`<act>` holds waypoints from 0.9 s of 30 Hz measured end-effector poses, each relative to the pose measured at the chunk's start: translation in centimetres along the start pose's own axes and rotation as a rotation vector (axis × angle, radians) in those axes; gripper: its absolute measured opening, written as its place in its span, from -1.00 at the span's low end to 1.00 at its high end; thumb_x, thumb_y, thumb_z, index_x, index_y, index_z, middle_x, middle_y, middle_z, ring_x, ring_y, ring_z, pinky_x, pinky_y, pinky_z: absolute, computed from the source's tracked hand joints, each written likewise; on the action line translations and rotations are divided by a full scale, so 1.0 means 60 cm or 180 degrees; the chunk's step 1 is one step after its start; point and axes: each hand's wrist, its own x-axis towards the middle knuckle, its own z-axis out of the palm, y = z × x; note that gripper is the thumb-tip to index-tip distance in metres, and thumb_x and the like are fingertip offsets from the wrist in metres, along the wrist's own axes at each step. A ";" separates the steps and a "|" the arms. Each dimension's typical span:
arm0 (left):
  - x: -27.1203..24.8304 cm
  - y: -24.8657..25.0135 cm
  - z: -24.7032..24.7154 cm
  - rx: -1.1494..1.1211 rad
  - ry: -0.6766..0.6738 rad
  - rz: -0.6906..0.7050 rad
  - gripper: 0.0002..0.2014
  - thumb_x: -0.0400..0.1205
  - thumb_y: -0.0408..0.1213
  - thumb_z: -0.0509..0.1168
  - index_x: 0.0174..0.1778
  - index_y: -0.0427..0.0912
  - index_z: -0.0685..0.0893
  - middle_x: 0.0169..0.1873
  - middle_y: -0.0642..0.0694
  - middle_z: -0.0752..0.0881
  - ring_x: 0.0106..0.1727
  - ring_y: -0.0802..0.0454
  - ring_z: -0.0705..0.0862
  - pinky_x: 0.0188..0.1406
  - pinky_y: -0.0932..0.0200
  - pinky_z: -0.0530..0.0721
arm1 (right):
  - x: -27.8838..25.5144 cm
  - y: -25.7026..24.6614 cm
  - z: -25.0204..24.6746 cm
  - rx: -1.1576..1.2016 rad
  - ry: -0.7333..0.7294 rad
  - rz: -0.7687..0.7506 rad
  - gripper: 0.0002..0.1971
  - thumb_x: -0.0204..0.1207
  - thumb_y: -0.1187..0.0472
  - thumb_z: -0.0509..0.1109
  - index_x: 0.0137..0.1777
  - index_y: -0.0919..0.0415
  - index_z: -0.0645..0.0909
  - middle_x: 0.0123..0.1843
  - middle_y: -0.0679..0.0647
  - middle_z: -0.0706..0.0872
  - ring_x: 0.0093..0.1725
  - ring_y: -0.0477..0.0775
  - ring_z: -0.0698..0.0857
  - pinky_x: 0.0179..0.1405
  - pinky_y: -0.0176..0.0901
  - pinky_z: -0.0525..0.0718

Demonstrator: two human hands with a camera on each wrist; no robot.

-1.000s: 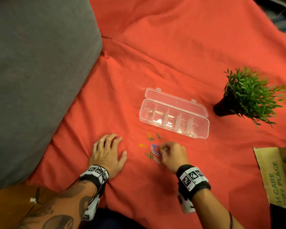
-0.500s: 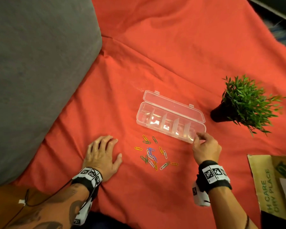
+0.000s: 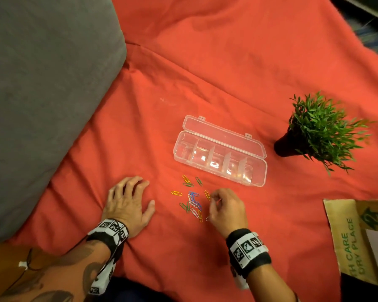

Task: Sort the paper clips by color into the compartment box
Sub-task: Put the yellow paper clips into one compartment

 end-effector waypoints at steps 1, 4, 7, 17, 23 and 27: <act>0.000 0.000 0.000 0.0009 -0.0009 -0.0003 -0.39 0.50 0.20 0.22 0.43 -0.01 0.59 0.46 -0.02 0.55 0.49 -0.20 0.49 0.36 -0.24 0.45 | 0.002 -0.003 0.007 -0.0055 -0.0063 0.0004 -0.88 0.36 0.30 0.39 -0.15 0.08 0.65 -0.22 0.00 0.67 -0.28 0.14 0.67 -0.28 -0.04 0.60; 0.001 -0.001 0.000 0.0019 -0.0025 -0.0015 -0.39 0.50 0.21 0.22 0.43 -0.01 0.60 0.46 -0.02 0.56 0.49 -0.20 0.48 0.37 -0.24 0.45 | 0.013 -0.016 0.024 -0.0393 -0.0250 0.0009 -0.91 0.41 0.30 0.36 -0.11 0.17 0.63 -0.17 0.13 0.67 -0.25 0.33 0.68 -0.37 0.07 0.63; -0.001 0.000 0.000 0.0023 -0.0040 -0.0020 -0.38 0.50 0.21 0.22 0.43 -0.01 0.59 0.46 -0.02 0.55 0.49 -0.20 0.48 0.38 -0.25 0.45 | 0.015 -0.027 0.038 -0.0688 -0.0513 0.0146 -0.84 0.37 0.36 0.36 -0.06 0.18 0.58 -0.10 0.17 0.65 -0.19 0.36 0.68 -0.35 0.05 0.58; 0.001 0.000 -0.001 -0.0027 -0.0038 -0.0024 -0.38 0.49 0.21 0.22 0.43 -0.01 0.60 0.46 -0.02 0.55 0.49 -0.21 0.49 0.37 -0.27 0.48 | 0.001 -0.043 0.038 -0.0391 -0.0767 0.0280 -0.79 0.40 0.32 0.23 0.01 0.18 0.57 0.01 0.17 0.68 -0.02 0.37 0.70 -0.14 0.09 0.63; 0.001 0.000 -0.002 -0.0017 -0.0062 -0.0023 -0.39 0.49 0.21 0.22 0.42 0.00 0.59 0.46 -0.03 0.57 0.49 -0.20 0.48 0.37 -0.25 0.46 | 0.030 -0.028 -0.047 0.0381 0.0357 0.0590 -0.86 0.29 0.36 0.40 -0.23 0.11 0.68 -0.36 -0.04 0.72 -0.43 -0.08 0.63 -0.32 -0.38 0.52; 0.002 0.000 -0.003 -0.0025 -0.0083 -0.0038 -0.39 0.49 0.21 0.22 0.42 0.01 0.58 0.46 -0.02 0.56 0.49 -0.19 0.47 0.37 -0.25 0.45 | 0.067 0.000 -0.137 0.0347 0.1032 0.0631 -0.89 0.31 0.33 0.42 -0.27 0.10 0.62 -0.40 -0.05 0.66 -0.40 -0.08 0.63 -0.32 -0.45 0.51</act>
